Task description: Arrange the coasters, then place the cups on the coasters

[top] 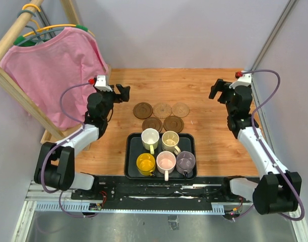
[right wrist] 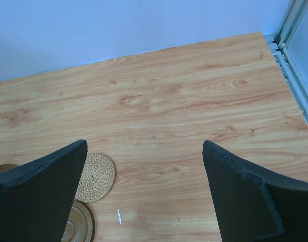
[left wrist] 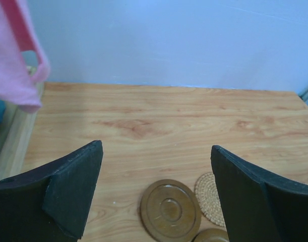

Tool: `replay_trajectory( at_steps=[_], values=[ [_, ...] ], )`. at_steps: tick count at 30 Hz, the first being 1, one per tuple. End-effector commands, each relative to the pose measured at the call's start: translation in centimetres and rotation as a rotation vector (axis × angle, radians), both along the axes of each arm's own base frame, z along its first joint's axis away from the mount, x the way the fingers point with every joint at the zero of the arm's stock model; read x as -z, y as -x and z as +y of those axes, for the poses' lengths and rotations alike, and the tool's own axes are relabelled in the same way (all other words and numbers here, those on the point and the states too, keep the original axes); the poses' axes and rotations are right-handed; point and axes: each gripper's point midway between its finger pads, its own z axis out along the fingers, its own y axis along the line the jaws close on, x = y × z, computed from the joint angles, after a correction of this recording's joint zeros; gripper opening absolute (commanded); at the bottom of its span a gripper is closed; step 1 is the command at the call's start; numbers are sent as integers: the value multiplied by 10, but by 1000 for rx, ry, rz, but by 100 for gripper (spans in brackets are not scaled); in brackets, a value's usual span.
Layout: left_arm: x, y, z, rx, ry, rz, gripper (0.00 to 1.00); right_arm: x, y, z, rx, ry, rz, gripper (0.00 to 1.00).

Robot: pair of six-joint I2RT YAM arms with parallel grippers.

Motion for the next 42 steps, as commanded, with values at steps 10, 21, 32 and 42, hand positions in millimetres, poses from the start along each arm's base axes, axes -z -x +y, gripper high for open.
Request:
replay_trajectory(
  at_steps=[10, 21, 32, 42],
  values=[
    [62, -35, -57, 240, 9, 160, 85, 65, -77, 41, -124, 72, 256, 58],
    [79, -38, -74, 199, -126, 251, 28, 137, -77, 103, -302, 63, 497, 27],
    [115, -16, -88, 226, -128, 372, 1, 158, -45, 132, -388, 50, 593, 1],
    [134, -12, -114, 259, -132, 421, 1, 175, -34, 151, -441, 32, 642, 1]
  ],
)
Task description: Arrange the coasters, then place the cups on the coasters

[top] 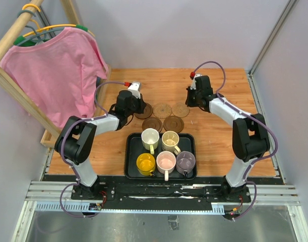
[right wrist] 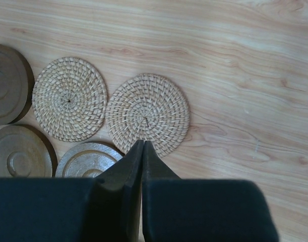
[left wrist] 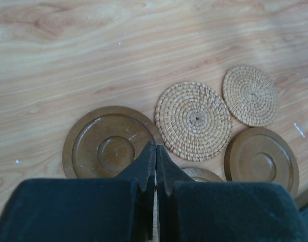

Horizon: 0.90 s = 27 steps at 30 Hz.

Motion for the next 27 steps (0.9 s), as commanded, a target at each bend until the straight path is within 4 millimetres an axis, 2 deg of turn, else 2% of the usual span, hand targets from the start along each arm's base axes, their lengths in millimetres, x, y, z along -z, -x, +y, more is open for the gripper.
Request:
replay_trajectory(
  at_steps=[1, 9, 19, 27],
  values=[
    [4, -3, -3, -14, -1, 24, 1, 20, 14, 15, -39, 13, 67, 1],
    [15, 6, -5, -3, 19, 78, 1, 40, 31, 33, -83, 58, 135, 1],
    [41, 13, -7, 7, 18, 150, 1, 54, 69, 52, -153, 27, 227, 1],
    [59, 17, -7, 2, 16, 211, 0, 71, 96, 53, -152, 24, 322, 1]
  ],
)
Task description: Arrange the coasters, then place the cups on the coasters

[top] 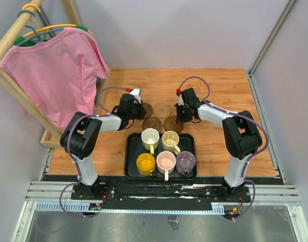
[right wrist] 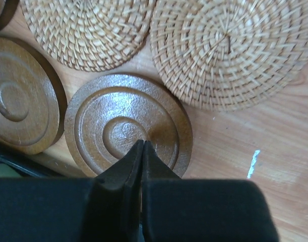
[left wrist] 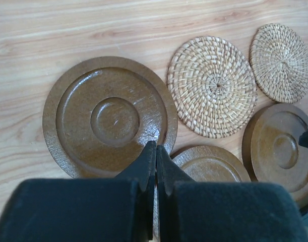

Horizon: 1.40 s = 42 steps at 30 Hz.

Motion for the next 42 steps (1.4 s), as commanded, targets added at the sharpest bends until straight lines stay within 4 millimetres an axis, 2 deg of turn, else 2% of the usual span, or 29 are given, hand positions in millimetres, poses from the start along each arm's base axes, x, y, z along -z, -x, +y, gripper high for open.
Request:
replay_trajectory(
  at_steps=[1, 5, 11, 17, 24, 28, 34, 39, 42],
  values=[
    [4, 0, -3, 2, 8, 22, 0, 8, 25, 1, 4, 3, 80, 1],
    [15, -2, 3, -31, -29, 54, 1, 19, 33, -19, 61, 102, 114, 1],
    [23, -8, 15, -92, -85, 74, 1, 25, 44, -63, 166, 284, 132, 1],
    [30, -11, 46, -212, -145, 112, 1, 25, 47, -104, 311, 325, 154, 1],
    [26, -12, 87, -332, -76, 157, 1, 21, 38, -153, 471, 326, 173, 1],
    [21, -16, 100, -363, -81, 147, 0, 17, 24, -175, 551, 315, 169, 1],
    [16, -28, 98, -354, -82, 138, 0, 8, -13, -203, 635, 312, 128, 1],
    [11, -39, 97, -357, -83, 121, 1, -3, -47, -216, 664, 302, 79, 1],
    [5, -45, 93, -341, -72, 100, 1, -10, -68, -216, 648, 286, 34, 1]
  ],
)
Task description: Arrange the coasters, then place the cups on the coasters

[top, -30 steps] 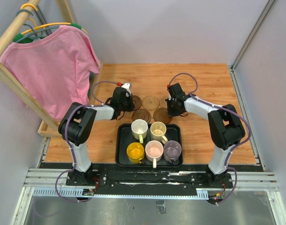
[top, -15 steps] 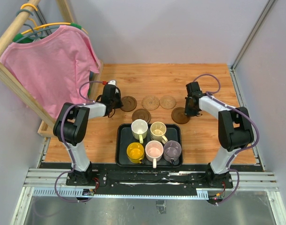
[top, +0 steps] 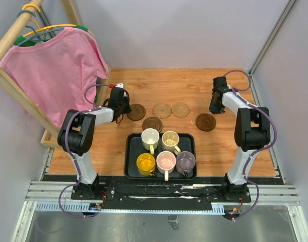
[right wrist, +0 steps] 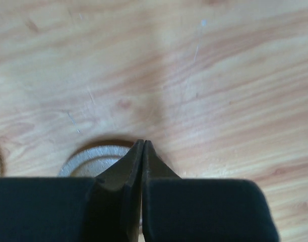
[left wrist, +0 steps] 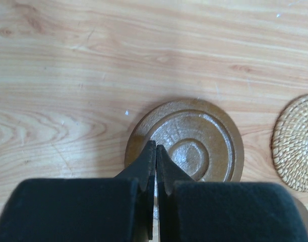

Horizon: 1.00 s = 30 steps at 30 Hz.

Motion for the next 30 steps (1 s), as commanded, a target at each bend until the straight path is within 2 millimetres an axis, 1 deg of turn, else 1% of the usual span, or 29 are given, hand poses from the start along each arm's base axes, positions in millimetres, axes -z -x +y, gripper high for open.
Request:
replay_trajectory(
  at_steps=[1, 3, 6, 8, 10, 15, 19, 23, 30],
  values=[
    [-12, -15, -6, 23, 4, -42, 0, -16, -31, -10, -18, 26, -63, 1],
    [-20, -18, -11, 48, 20, -68, 1, -24, -40, -6, -48, 12, -94, 1],
    [-34, -17, -21, 106, 55, -113, 1, -36, -41, 2, -85, -18, -125, 1],
    [-37, -12, -24, 128, 70, -123, 1, -37, -31, 5, -104, -26, -119, 1],
    [-38, -8, -26, 140, 78, -126, 0, -34, -17, 9, -120, -30, -106, 1],
    [-33, 3, -28, 161, 88, -115, 1, -20, 19, 27, -177, -31, -63, 1],
    [-30, 6, -29, 164, 68, -106, 0, -8, 36, 42, -229, -8, -26, 1],
    [-25, 5, -27, 154, 56, -94, 0, 0, 38, 54, -259, -5, -3, 1],
    [-17, 0, -33, 163, 62, -64, 0, 14, 31, 54, -245, 3, 33, 1]
  ],
)
